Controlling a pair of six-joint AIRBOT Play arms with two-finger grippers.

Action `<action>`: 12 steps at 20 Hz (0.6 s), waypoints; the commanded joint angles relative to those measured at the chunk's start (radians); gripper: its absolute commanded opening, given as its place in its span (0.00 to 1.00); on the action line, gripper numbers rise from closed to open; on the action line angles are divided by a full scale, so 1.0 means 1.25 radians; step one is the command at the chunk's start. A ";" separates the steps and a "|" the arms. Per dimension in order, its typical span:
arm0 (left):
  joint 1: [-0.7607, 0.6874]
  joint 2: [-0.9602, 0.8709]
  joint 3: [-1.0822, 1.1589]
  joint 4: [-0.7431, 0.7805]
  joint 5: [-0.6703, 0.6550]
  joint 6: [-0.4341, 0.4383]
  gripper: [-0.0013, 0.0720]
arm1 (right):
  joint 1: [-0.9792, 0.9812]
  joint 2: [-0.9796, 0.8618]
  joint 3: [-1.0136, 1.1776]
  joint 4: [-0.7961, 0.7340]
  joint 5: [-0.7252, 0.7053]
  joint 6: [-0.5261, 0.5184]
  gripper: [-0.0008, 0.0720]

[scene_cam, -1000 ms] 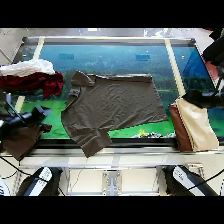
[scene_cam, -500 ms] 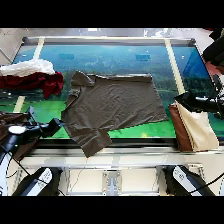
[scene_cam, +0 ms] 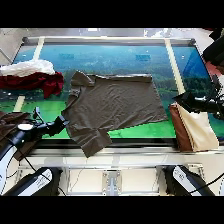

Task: Fold the shirts.

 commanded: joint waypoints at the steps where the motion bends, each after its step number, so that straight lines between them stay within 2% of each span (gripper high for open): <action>1: -0.052 -0.020 0.000 -0.078 0.007 0.032 0.02 | -0.001 0.001 0.000 0.002 0.007 0.005 0.60; 4: -0.068 -0.019 0.013 -0.104 0.008 0.046 0.03 | -0.003 0.013 -0.040 0.001 -0.032 0.073 0.60; 6: -0.068 -0.019 0.025 -0.107 0.007 0.045 0.03 | -0.003 0.050 -0.159 -0.012 -0.069 0.100 0.60; 9: -0.068 -0.013 0.034 -0.110 0.007 0.046 0.03 | -0.003 0.097 -0.389 0.023 -0.221 0.245 0.60; 12: -0.068 -0.013 0.034 -0.109 0.008 0.046 0.03 | -0.001 0.084 -0.471 0.096 -0.310 0.256 0.60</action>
